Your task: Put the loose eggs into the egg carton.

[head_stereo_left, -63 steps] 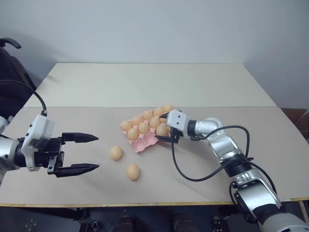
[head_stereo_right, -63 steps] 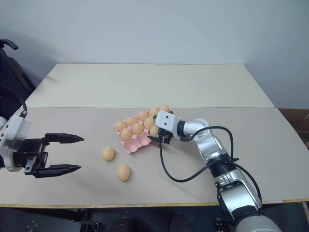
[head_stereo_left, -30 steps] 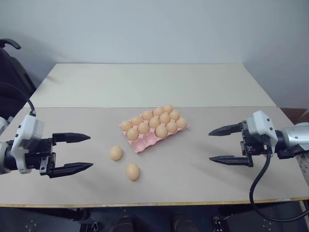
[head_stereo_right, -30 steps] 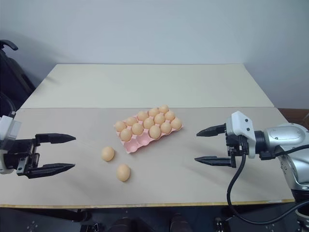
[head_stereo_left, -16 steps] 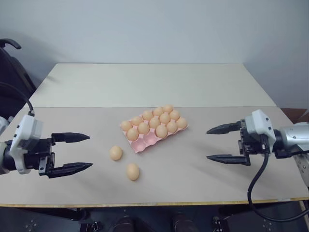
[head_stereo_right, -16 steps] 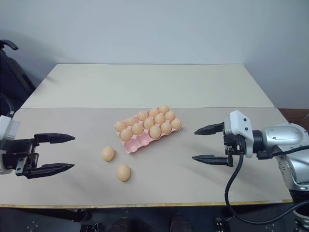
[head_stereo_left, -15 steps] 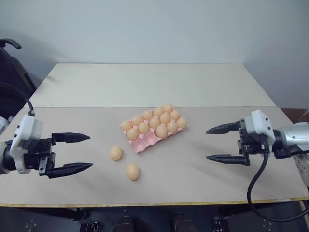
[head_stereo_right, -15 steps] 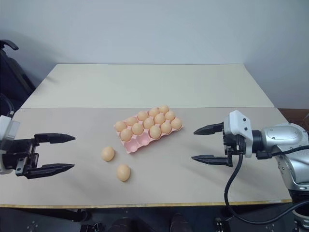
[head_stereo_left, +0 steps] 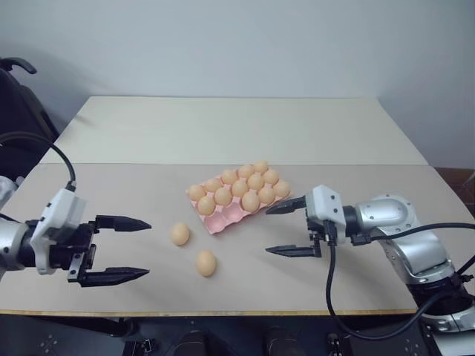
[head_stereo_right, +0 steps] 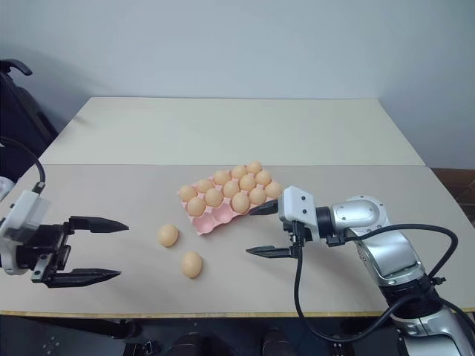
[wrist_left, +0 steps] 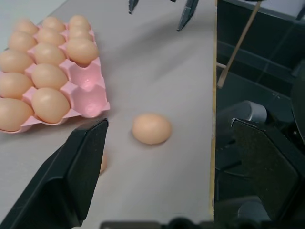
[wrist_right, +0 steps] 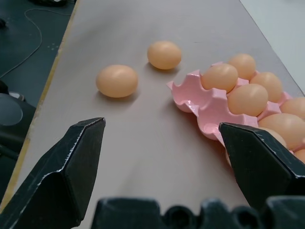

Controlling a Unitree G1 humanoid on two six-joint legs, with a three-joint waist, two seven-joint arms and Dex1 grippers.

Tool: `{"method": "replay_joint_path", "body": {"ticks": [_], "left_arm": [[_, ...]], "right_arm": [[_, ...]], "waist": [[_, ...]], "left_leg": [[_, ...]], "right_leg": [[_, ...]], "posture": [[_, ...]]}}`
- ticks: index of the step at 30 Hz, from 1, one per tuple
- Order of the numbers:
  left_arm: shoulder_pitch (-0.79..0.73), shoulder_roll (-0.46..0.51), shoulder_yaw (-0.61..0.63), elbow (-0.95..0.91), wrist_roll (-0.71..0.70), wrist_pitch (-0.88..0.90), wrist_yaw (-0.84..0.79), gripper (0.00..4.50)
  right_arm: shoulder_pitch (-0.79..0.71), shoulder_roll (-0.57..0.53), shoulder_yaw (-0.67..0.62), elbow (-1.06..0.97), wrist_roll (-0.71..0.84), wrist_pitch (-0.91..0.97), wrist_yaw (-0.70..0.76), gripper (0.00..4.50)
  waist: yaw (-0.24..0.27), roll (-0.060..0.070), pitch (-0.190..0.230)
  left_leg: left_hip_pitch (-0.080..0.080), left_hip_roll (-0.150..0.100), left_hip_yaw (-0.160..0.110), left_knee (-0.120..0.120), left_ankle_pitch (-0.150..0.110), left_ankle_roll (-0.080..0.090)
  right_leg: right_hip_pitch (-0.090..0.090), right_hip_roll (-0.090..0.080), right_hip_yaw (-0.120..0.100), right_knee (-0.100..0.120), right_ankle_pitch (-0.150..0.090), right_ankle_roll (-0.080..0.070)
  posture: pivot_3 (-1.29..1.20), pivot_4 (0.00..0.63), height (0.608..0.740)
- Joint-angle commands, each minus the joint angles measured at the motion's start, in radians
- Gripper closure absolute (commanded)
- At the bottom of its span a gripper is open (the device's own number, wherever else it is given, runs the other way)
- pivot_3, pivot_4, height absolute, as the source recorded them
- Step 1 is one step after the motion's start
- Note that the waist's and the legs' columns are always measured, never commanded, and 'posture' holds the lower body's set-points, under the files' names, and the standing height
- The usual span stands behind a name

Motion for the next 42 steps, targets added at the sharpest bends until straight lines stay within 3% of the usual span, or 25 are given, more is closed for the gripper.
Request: {"method": "replay_joint_path", "body": {"ticks": [1,6,16,21,26,33,38,42], "left_arm": [[-0.031,-0.027,-0.138,-0.054,0.117,-0.100,0.049,0.00],[-0.101,-0.064,-0.265,-0.022,0.185,-0.164,0.062,0.00],[-0.254,-0.178,-0.556,0.083,0.458,-0.326,0.149,0.00],[-0.323,-0.233,-0.645,0.162,0.562,-0.391,0.191,0.00],[-0.347,-0.272,-0.671,0.201,0.577,-0.403,0.198,0.00],[-0.361,-0.278,-0.668,0.230,0.574,-0.432,0.190,1.97],[-0.378,-0.260,-0.627,0.204,0.483,-0.380,0.139,1.97],[-0.462,-0.310,-0.541,0.172,0.293,-0.208,0.159,1.97]], "right_arm": [[-0.014,-0.014,-0.034,-0.024,0.022,-0.016,0.012,0.07],[-0.018,-0.037,-0.049,-0.025,0.030,-0.015,0.031,0.07],[0.006,-0.089,-0.101,-0.056,0.061,0.007,0.018,0.07],[0.019,-0.106,-0.128,-0.073,0.067,0.022,0.008,0.07],[0.043,-0.129,-0.166,-0.101,0.094,0.045,0.001,0.07],[0.063,-0.149,-0.196,-0.116,0.113,0.062,-0.015,0.00],[0.070,-0.153,-0.212,-0.115,0.127,0.068,-0.020,0.00],[0.064,-0.150,-0.218,-0.102,0.133,0.065,-0.031,0.00]], "waist": [[0.001,0.000,0.000],[-0.001,0.000,0.000],[-0.001,0.000,0.000],[-0.002,0.000,0.000],[-0.001,0.000,0.000],[-0.001,0.000,0.000],[-0.001,0.000,0.000],[0.000,0.000,0.000]], "left_leg": [[0.000,0.000,0.000,0.000,0.000,0.000],[0.000,0.000,0.000,0.000,0.000,0.000],[0.000,0.000,0.000,0.000,0.000,0.000],[0.000,-0.001,0.000,0.001,0.000,0.000],[-0.001,-0.001,-0.001,0.001,0.000,0.000],[0.000,-0.001,-0.001,0.002,0.000,0.000],[-0.001,-0.001,-0.001,0.002,0.000,0.000],[-0.001,-0.001,-0.001,0.002,0.000,0.000]], "right_leg": [[0.000,0.000,0.000,0.000,0.000,0.000],[0.000,0.000,0.000,0.001,0.000,0.000],[0.000,0.000,0.000,0.000,0.000,0.000],[0.001,0.000,0.000,0.001,0.000,0.000],[0.000,0.000,0.000,0.001,0.000,0.000],[0.001,0.000,0.000,0.001,0.000,0.000],[0.001,0.000,0.000,0.001,0.000,0.000],[0.001,0.000,0.000,0.001,0.000,0.000]], "posture": [[0.00,0.150,0.740],[0.00,0.150,0.740],[0.00,0.150,0.740],[0.00,0.150,0.740],[0.00,0.150,0.740],[0.00,0.150,0.740],[0.00,0.150,0.740],[0.00,0.150,0.740]]}}
